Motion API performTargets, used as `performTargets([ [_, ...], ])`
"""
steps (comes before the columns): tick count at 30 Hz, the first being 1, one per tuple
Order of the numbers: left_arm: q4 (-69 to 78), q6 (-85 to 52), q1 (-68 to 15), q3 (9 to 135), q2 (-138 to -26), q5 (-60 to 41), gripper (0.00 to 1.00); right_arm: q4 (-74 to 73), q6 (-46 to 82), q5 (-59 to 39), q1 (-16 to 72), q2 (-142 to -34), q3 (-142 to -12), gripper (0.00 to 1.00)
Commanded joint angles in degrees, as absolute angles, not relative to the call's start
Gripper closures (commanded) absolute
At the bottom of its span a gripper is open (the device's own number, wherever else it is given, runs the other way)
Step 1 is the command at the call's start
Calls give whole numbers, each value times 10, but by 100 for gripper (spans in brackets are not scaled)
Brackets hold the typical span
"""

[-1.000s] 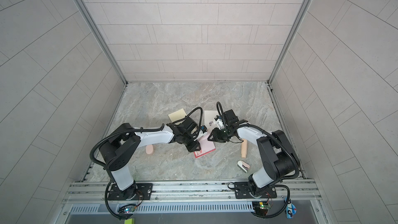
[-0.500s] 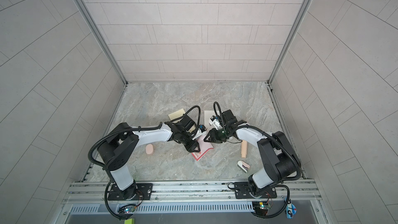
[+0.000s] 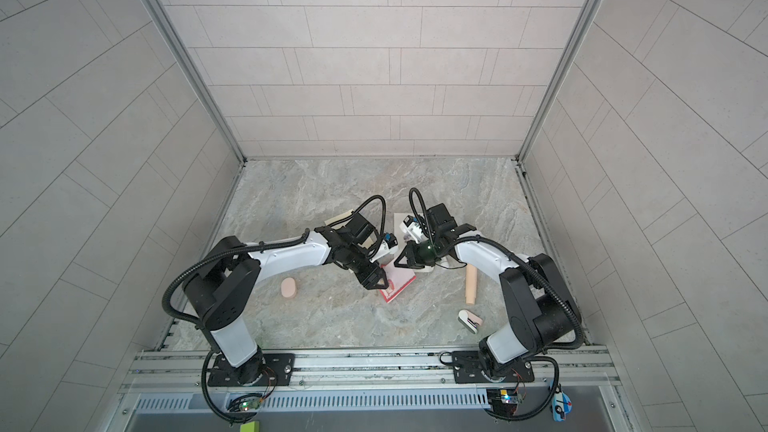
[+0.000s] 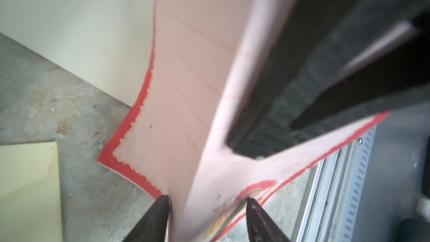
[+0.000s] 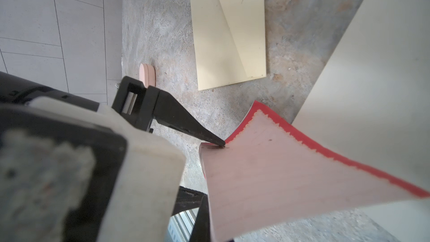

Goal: Place the letter into the envelope and seal it

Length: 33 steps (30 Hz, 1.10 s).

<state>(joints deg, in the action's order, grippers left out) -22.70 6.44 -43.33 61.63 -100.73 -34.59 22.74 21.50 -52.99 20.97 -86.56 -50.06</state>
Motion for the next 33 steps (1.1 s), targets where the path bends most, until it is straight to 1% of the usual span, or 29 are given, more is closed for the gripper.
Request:
performTargets([
  [1,-262,100,-423,638,-965,-348,35,295,163,-543,211,-842,-527,98],
  [5,-272,102,-405,648,-935,-373,32,325,130,-573,212,-837,-543,98],
  [11,-323,123,-399,686,-938,-438,32,335,116,-606,212,-839,-557,98],
  [15,-335,127,-399,690,-947,-459,32,335,115,-621,212,-839,-567,98],
  [18,-336,123,-400,693,-951,-471,35,335,116,-631,213,-832,-575,98],
  [25,-342,115,-401,704,-963,-490,50,344,112,-642,213,-823,-593,98],
  [27,-347,118,-400,707,-966,-492,52,349,108,-643,214,-826,-596,97],
  [31,-351,114,-399,713,-967,-506,65,351,107,-640,217,-831,-603,97],
  [33,-352,111,-398,717,-966,-516,72,353,107,-638,218,-834,-607,94],
])
